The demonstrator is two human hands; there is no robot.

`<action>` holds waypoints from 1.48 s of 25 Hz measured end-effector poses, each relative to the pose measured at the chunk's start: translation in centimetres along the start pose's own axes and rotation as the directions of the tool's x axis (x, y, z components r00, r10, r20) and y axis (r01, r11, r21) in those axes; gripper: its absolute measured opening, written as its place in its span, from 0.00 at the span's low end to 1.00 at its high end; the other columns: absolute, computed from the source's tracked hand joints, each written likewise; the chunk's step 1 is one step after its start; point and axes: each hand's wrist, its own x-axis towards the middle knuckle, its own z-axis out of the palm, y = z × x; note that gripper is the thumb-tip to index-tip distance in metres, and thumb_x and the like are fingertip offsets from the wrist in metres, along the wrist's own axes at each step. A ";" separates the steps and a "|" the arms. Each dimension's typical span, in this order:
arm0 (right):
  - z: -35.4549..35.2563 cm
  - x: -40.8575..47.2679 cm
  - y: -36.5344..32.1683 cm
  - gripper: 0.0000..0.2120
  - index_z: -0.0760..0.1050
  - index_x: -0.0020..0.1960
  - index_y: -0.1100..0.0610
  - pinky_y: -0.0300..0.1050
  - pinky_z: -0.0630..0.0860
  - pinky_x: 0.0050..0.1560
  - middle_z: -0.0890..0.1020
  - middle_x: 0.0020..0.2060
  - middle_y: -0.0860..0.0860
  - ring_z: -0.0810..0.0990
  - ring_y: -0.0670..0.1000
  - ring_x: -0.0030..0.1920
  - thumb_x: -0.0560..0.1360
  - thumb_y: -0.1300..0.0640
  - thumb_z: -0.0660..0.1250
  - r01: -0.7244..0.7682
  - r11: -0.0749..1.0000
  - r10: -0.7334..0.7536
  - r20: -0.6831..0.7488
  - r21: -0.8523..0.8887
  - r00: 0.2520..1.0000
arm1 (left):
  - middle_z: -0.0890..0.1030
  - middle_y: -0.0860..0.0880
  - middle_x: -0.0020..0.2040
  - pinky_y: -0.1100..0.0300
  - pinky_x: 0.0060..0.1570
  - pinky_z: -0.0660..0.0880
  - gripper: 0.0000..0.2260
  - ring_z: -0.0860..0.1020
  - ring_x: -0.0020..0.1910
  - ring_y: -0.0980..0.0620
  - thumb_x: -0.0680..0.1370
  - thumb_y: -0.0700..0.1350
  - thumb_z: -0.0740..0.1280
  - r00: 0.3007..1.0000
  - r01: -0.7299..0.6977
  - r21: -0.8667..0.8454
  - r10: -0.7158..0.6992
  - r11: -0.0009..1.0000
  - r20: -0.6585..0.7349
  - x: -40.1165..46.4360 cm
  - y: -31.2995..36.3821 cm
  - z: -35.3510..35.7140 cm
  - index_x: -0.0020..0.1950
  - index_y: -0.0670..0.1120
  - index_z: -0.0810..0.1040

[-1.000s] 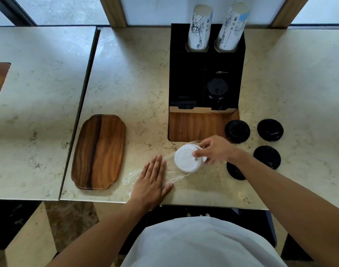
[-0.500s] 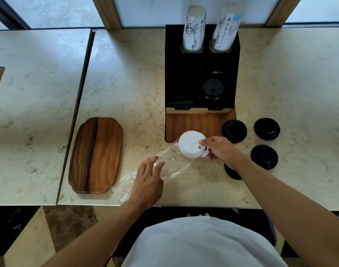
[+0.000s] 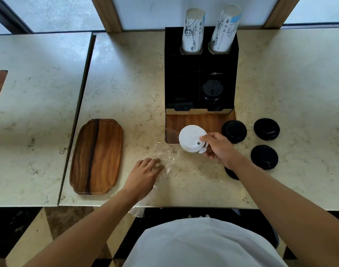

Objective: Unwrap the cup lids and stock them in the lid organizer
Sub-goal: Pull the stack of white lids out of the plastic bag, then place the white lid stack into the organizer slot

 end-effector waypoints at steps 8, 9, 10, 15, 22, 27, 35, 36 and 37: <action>1.3 -0.6 -0.8 0.19 0.76 0.59 0.55 0.43 0.75 0.31 0.86 0.46 0.58 0.81 0.51 0.32 0.74 0.47 0.72 0.012 0.996 -0.017 0.050 0.092 0.999 | 0.68 0.41 0.77 0.45 0.68 0.71 0.25 0.68 0.74 0.40 0.82 0.49 0.61 0.907 0.420 -0.047 -0.421 0.906 -0.002 1.7 -1.9 -1.4 0.78 0.44 0.66; 1.6 -0.7 -0.8 0.18 0.76 0.60 0.56 0.43 0.75 0.31 0.86 0.46 0.58 0.81 0.51 0.33 0.75 0.47 0.72 0.005 0.996 -0.010 0.061 0.094 0.998 | 0.68 0.41 0.77 0.45 0.68 0.71 0.24 0.68 0.74 0.40 0.82 0.49 0.61 0.902 0.430 -0.047 -0.431 0.901 -0.001 1.8 -2.1 -1.5 0.77 0.44 0.67; 1.9 -0.8 -0.7 0.18 0.76 0.60 0.56 0.44 0.75 0.32 0.86 0.46 0.58 0.81 0.51 0.33 0.75 0.48 0.72 -0.003 0.996 -0.003 0.069 0.094 0.998 | 0.68 0.41 0.77 0.45 0.68 0.70 0.24 0.68 0.74 0.40 0.82 0.49 0.61 0.900 0.436 -0.044 -0.436 0.899 0.005 1.8 -2.3 -1.6 0.77 0.44 0.67; 3.0 -1.1 -0.4 0.17 0.76 0.59 0.56 0.45 0.76 0.33 0.86 0.44 0.58 0.82 0.51 0.32 0.75 0.49 0.73 -0.020 0.994 0.011 0.084 0.108 0.996 | 0.70 0.40 0.76 0.43 0.74 0.64 0.23 0.67 0.75 0.38 0.80 0.45 0.63 0.897 0.441 -0.024 -0.441 0.897 -0.028 1.6 -2.4 -1.8 0.76 0.42 0.70; 3.2 -1.5 -0.8 0.17 0.75 0.60 0.57 0.45 0.77 0.33 0.86 0.45 0.60 0.82 0.51 0.32 0.75 0.51 0.73 -0.043 0.987 0.030 0.087 0.153 0.996 | 0.80 0.46 0.57 0.51 0.55 0.79 0.17 0.80 0.53 0.49 0.81 0.48 0.69 0.820 0.308 -0.697 -0.552 0.647 -0.150 3.8 0.8 -4.5 0.67 0.41 0.77; 3.6 -1.9 -1.2 0.18 0.74 0.62 0.57 0.46 0.79 0.35 0.85 0.49 0.61 0.83 0.53 0.34 0.77 0.51 0.72 -0.041 0.977 0.021 0.100 0.211 0.995 | 0.85 0.44 0.55 0.49 0.48 0.85 0.25 0.86 0.51 0.46 0.78 0.58 0.72 0.794 0.329 -0.938 -0.505 -0.114 0.340 7.3 3.5 -6.8 0.67 0.42 0.78; 3.7 -1.2 -4.6 0.20 0.73 0.64 0.57 0.45 0.78 0.37 0.85 0.49 0.59 0.82 0.53 0.37 0.78 0.50 0.72 0.011 0.977 -0.014 0.012 0.214 1.000 | 0.87 0.45 0.56 0.54 0.53 0.84 0.16 0.87 0.52 0.48 0.80 0.43 0.72 0.806 0.242 -0.959 -0.520 -0.145 0.282 11.0 3.3 -8.9 0.67 0.43 0.81; 3.7 -1.0 -5.3 0.19 0.74 0.64 0.57 0.45 0.77 0.38 0.85 0.49 0.57 0.81 0.52 0.38 0.78 0.49 0.72 0.028 0.983 -0.025 -0.020 0.181 0.999 | 0.87 0.45 0.55 0.56 0.52 0.84 0.16 0.87 0.51 0.48 0.79 0.43 0.73 0.793 0.230 -0.961 -0.543 -0.151 0.275 11.7 3.0 -9.3 0.66 0.44 0.81; 3.6 -0.7 -6.1 0.19 0.76 0.64 0.57 0.46 0.78 0.40 0.84 0.48 0.56 0.80 0.51 0.40 0.78 0.47 0.71 0.051 0.990 -0.044 -0.053 0.134 0.998 | 0.87 0.44 0.55 0.58 0.49 0.84 0.15 0.87 0.50 0.49 0.78 0.44 0.75 0.774 0.219 -0.965 -0.576 -0.147 0.264 12.4 2.7 -9.9 0.64 0.45 0.80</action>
